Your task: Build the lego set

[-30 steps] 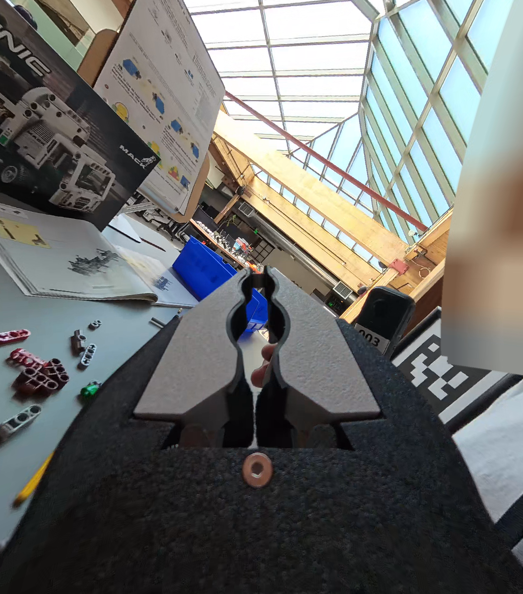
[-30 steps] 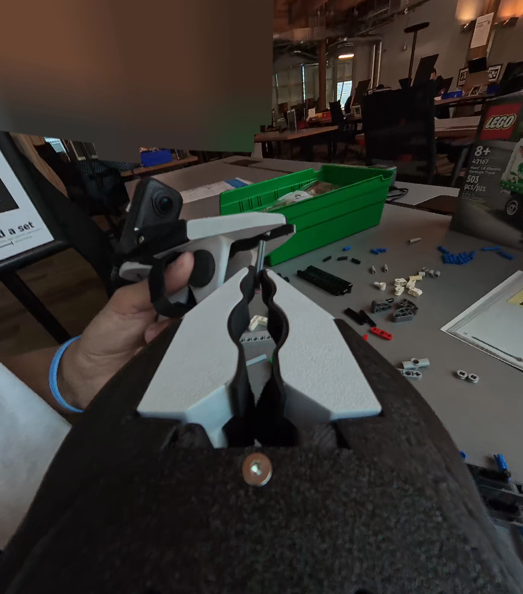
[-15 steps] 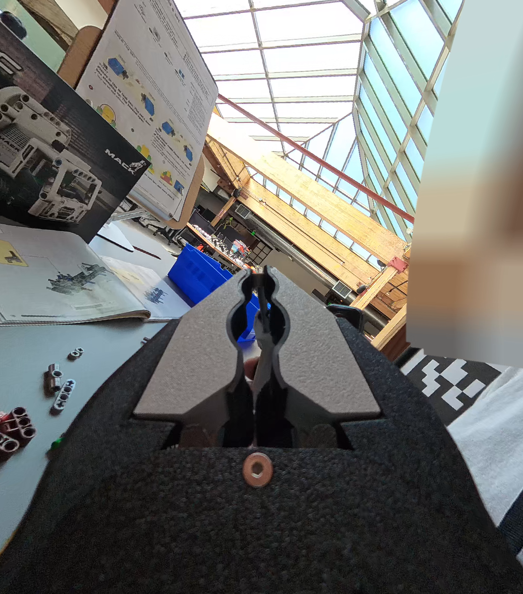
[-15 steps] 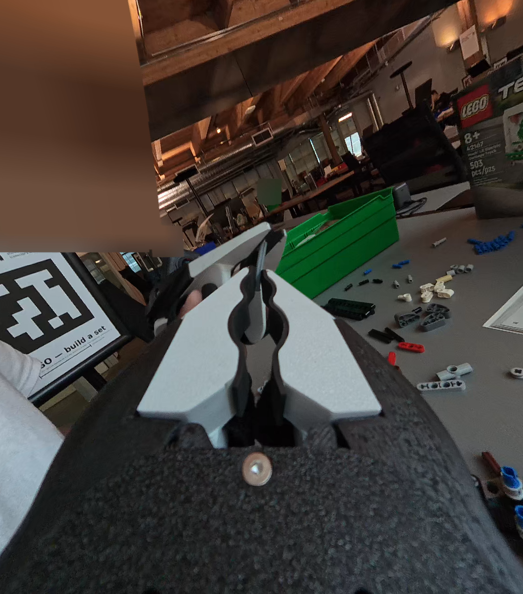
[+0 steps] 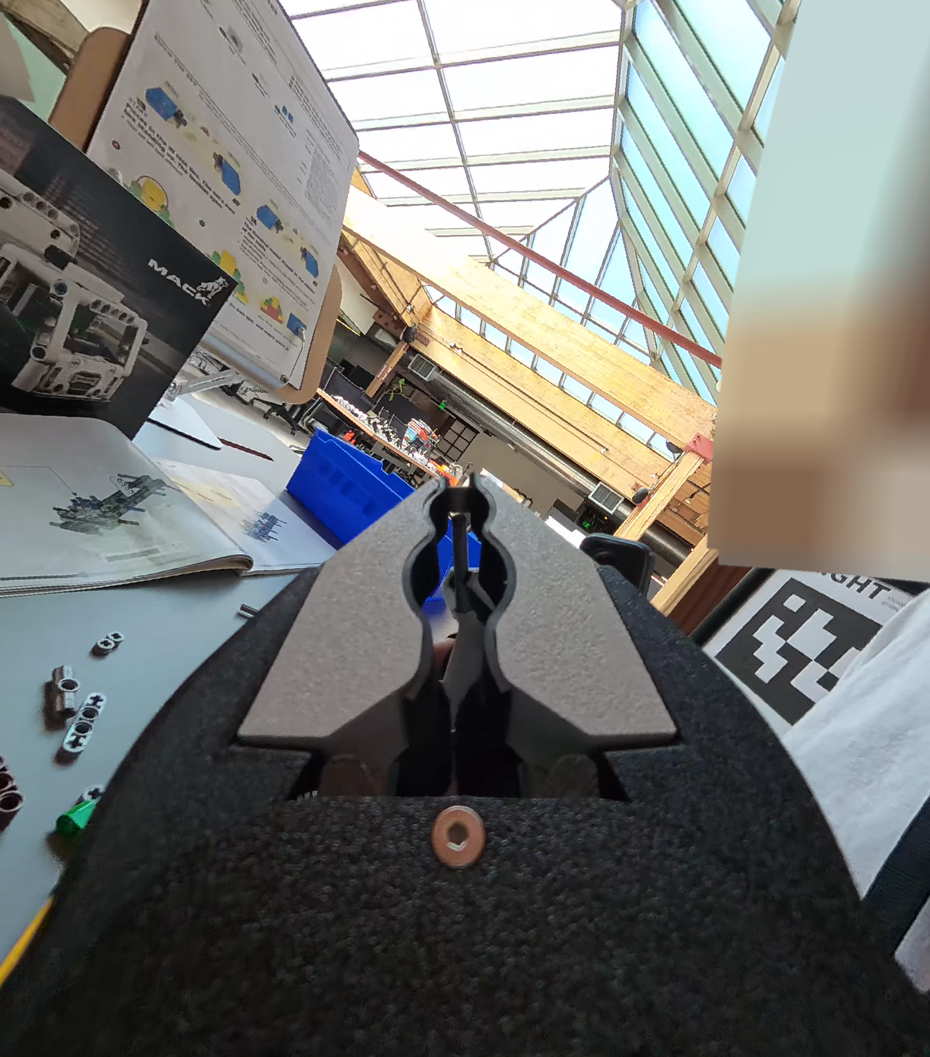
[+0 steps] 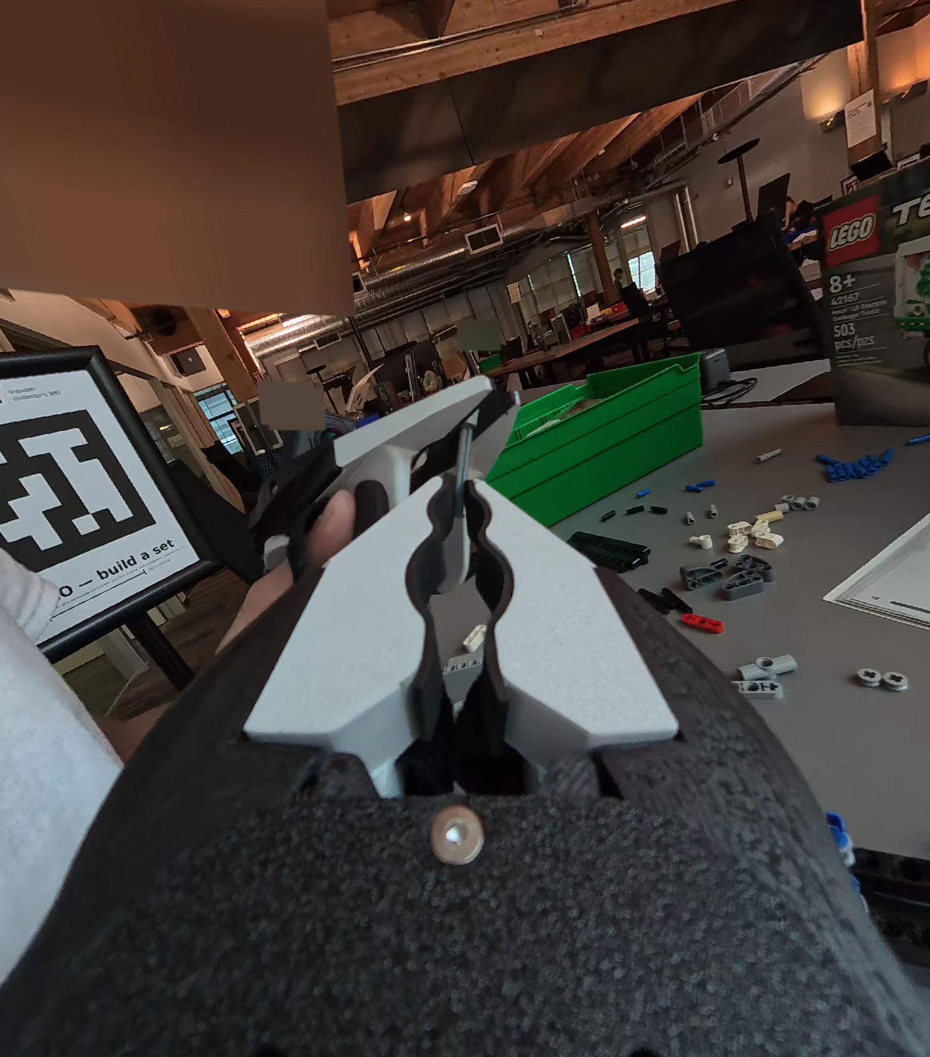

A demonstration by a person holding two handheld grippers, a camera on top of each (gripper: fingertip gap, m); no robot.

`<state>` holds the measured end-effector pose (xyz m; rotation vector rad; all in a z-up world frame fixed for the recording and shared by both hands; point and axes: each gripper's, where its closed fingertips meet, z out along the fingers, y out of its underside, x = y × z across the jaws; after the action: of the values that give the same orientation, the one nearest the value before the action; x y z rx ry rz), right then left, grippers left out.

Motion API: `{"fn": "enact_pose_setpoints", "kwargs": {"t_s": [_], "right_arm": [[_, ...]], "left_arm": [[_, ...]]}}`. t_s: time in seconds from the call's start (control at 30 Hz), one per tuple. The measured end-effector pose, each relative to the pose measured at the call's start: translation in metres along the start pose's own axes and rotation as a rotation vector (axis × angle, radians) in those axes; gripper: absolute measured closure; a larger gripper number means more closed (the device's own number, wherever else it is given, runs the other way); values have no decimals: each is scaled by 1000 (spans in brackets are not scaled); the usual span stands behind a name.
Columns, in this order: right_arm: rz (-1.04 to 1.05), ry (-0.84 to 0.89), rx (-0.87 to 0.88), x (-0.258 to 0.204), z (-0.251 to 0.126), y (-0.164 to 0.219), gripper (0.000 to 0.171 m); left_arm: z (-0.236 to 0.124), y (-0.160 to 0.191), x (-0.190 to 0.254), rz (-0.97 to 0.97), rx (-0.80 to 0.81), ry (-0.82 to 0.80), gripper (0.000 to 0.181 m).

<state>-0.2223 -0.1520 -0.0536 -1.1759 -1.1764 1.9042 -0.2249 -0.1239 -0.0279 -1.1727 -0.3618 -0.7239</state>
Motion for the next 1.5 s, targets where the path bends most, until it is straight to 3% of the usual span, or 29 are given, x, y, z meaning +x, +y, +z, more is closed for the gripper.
{"fn": "enact_pose_setpoints", "kwargs": {"t_s": [0.5, 0.7, 0.9, 1.07, 1.27, 1.37, 1.5], "right_arm": [[11, -28, 103, -3, -2, -18, 171], [26, -53, 141, -3, -7, -22, 171], [27, -72, 174, -5, -13, -29, 171], [12, -65, 164, -4, -15, -28, 171], [-7, -67, 149, -6, -14, -25, 171], [-11, -61, 139, -5, -14, -25, 171], [-3, -64, 138, -2, -15, -24, 171]], "left_arm": [[5, 7, 12, -39, -16, 65, 177], [9, 11, 18, -59, -102, 109, 176], [5, 7, 21, 41, -172, 85, 161], [1, -4, 22, 60, -196, 87, 172], [3, 7, 18, 74, -300, 71, 170], [2, 8, 20, 57, -307, 89, 180], [3, 10, 18, 61, -328, 73, 180]]}}
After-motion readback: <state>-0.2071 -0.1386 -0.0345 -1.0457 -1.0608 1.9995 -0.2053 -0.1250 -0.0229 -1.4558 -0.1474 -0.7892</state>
